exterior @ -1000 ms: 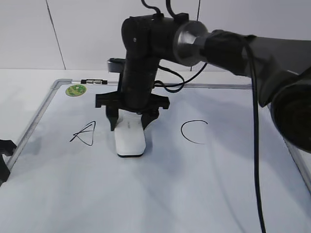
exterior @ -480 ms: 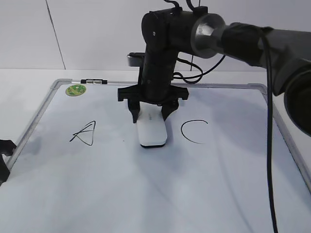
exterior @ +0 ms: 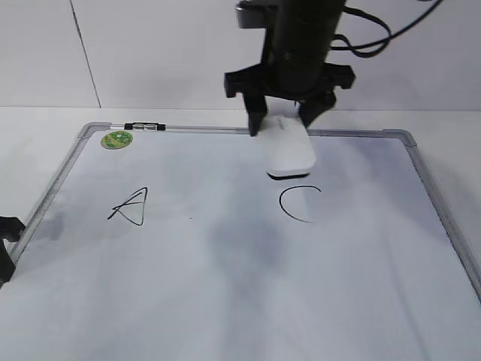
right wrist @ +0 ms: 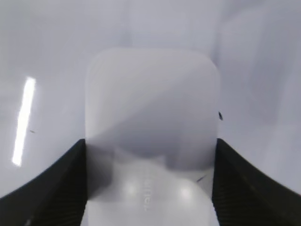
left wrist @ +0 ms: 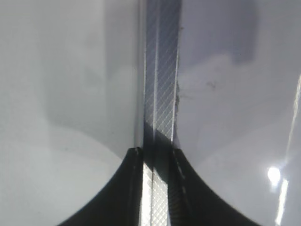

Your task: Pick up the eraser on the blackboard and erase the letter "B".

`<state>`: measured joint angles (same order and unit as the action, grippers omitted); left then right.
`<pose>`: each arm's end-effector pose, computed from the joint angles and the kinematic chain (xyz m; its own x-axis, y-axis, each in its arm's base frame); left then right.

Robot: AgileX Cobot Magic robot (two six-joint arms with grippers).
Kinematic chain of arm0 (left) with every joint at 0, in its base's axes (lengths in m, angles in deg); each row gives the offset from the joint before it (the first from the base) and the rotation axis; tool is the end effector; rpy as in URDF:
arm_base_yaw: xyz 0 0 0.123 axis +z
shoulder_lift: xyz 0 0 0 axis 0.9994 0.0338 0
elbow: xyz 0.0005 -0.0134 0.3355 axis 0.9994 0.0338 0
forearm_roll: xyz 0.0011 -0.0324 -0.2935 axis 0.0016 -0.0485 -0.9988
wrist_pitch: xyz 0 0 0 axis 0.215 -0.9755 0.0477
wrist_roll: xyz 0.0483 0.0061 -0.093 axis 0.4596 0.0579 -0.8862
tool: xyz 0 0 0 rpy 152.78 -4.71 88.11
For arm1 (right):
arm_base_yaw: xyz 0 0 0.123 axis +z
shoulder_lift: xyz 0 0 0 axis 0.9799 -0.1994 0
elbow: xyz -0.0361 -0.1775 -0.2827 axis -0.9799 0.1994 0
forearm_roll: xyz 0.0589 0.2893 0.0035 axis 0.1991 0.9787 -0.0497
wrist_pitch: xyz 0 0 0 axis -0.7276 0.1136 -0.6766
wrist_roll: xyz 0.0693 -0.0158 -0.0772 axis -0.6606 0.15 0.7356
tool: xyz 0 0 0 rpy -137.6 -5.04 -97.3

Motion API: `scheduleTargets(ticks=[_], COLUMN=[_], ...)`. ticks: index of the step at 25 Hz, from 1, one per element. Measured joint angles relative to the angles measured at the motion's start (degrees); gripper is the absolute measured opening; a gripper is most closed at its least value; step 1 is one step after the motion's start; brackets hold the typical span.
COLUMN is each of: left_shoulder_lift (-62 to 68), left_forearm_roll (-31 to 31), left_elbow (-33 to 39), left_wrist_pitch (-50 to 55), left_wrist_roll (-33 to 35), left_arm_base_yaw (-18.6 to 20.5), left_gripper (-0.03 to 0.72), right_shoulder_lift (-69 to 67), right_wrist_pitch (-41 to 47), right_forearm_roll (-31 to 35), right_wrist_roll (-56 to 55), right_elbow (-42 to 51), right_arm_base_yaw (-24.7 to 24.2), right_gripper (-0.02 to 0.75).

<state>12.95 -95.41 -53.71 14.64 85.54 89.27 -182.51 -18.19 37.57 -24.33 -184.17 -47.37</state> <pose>0.3084 -0.0129 0.1427 -0.9991 -0.0238 -0.0349 -0.0169 0.9825 -0.1854 0.4506 0.2619 0.3102 -0.9255 -0.1978 -0.3229 -0.2164 0.9761 0.0221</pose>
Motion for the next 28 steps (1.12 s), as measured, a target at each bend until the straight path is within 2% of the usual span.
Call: scheduleTargets(ticks=[6,9,19,28], left_shoulder_lift=[0.0,0.0,0.0,0.0], left_forearm_roll=[0.0,0.0,0.0,0.0], left_elbow=[0.0,0.0,0.0,0.0], left_wrist_pitch=[0.0,0.0,0.0,0.0], left_wrist_roll=[0.0,0.0,0.0,0.0], left_arm_base_yaw=[0.0,0.0,0.0,0.0], left_gripper=[0.088,0.088,0.088,0.088], right_shoulder_lift=[7.9,10.6,11.7,11.7], right_wrist_pitch=[0.0,0.0,-0.3,-5.0], right_forearm_roll=[-3.6,-5.6,-6.0,-4.4], right_wrist_roll=[-0.1,-0.1,1.4,2.9], right_elbow=[16.5,20.4,30.1,31.8], right_arm_base_yaw=[-7.2,-10.1,-20.5,-21.9], right_gripper=[0.542,0.542,0.542,0.542])
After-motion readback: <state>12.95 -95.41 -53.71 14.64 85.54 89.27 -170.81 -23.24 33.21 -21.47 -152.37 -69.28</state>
